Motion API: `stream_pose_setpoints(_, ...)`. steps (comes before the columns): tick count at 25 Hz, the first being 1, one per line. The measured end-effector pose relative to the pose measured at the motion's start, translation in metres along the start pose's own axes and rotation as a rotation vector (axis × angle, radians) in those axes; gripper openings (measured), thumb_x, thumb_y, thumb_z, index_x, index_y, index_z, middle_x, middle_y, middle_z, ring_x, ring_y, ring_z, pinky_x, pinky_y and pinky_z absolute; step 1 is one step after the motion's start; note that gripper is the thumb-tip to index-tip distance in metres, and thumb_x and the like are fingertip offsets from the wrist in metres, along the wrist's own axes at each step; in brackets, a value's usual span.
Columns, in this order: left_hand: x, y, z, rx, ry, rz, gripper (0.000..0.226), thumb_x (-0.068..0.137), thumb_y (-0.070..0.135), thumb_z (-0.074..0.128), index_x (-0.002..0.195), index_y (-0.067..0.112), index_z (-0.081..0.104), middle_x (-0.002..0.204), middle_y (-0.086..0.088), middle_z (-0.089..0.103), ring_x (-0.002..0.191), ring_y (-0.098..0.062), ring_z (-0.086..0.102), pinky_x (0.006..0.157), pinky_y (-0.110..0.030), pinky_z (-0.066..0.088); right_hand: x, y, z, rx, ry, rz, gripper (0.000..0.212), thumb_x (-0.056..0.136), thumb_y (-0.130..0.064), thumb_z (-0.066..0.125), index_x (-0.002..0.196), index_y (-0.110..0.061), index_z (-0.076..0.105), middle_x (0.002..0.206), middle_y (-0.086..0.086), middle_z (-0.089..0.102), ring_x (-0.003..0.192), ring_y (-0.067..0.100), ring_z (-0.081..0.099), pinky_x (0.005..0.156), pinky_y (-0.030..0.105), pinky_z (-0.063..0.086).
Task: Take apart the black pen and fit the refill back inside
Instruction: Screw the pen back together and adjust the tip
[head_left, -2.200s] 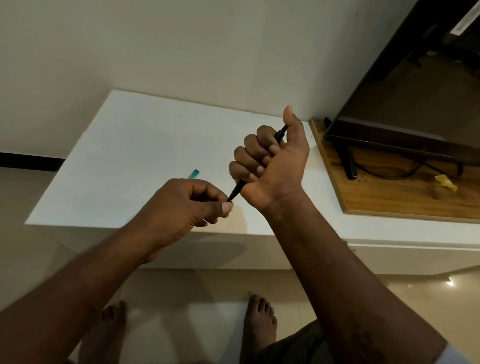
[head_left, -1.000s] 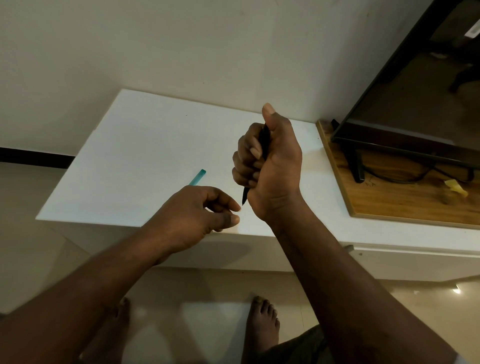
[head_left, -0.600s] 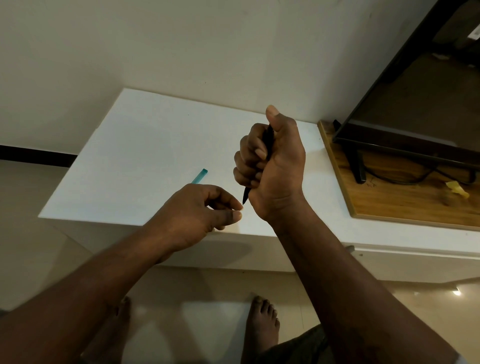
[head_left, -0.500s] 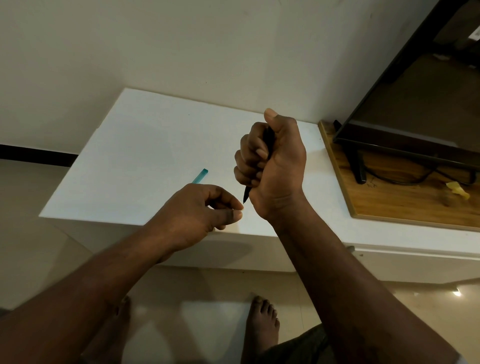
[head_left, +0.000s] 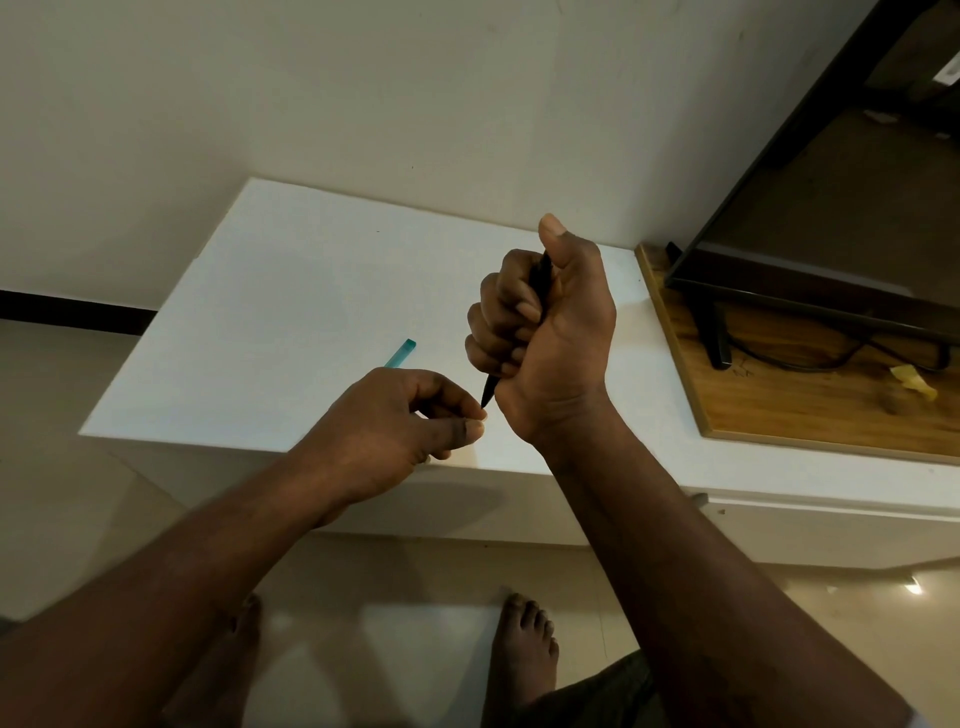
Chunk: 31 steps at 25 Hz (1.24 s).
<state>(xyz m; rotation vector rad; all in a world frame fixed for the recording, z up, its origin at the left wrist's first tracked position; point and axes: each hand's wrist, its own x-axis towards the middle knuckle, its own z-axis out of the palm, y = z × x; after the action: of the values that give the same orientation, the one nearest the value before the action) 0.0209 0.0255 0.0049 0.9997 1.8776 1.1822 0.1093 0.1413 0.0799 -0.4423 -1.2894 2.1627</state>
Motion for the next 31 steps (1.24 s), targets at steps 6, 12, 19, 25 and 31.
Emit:
stream_pose_setpoints(6,-0.0003,-0.0004,-0.0012,-0.001,0.001,0.016,0.01,0.084,0.039,0.08,0.094,0.036,0.079,0.081,0.017,0.077,0.073,-0.004,0.073,0.065,-0.023,0.052,0.0002,0.001,-0.0012,0.004,-0.009,-0.016,0.049,0.104,-0.036,0.033,0.06,-0.016,0.024,0.047,-0.003,0.02,0.046,0.015,0.008,0.047,0.026,0.009)
stream_pose_setpoints(12,-0.001,0.0007,-0.0012,-0.01,0.005,0.018,0.009,0.085,0.037,0.079,0.093,0.034,0.079,0.08,0.014,0.077,0.074,-0.005,0.072,0.067,-0.023,0.051,0.0007,0.0023,-0.0012,-0.002,-0.035,-0.041,0.048,0.097,-0.039,0.037,0.056,-0.015,0.026,0.047,-0.003,0.02,0.044,0.014,0.009,0.046,0.025,0.01)
stream_pose_setpoints(19,-0.0011,0.0016,-0.0013,-0.011,0.014,0.008,0.008,0.085,0.036,0.079,0.092,0.033,0.079,0.077,0.017,0.076,0.073,-0.005,0.072,0.067,-0.024,0.051,0.0006,0.0021,0.0003,-0.039,-0.042,-0.033,0.045,0.091,-0.04,0.041,0.055,-0.017,0.023,0.051,0.0,0.015,0.044,0.014,0.01,0.046,0.023,0.011)
stream_pose_setpoints(25,-0.001,0.0016,-0.0011,0.0,0.019,0.0,0.009,0.084,0.039,0.079,0.091,0.033,0.079,0.077,0.017,0.076,0.073,-0.003,0.072,0.067,-0.024,0.051,0.0007,0.0022,-0.0008,-0.031,-0.067,-0.03,0.046,0.092,-0.039,0.039,0.06,-0.014,0.018,0.053,0.004,0.012,0.045,0.015,0.008,0.047,0.027,0.008)
stream_pose_setpoints(31,-0.001,0.0022,-0.0011,-0.008,0.042,0.004,0.008,0.084,0.038,0.079,0.091,0.033,0.079,0.077,0.018,0.076,0.073,-0.004,0.072,0.069,-0.028,0.054,0.0001,0.0018,0.0001,-0.028,-0.065,-0.019,0.047,0.091,-0.039,0.04,0.058,-0.015,0.019,0.052,0.004,0.012,0.044,0.014,0.009,0.046,0.025,0.01)
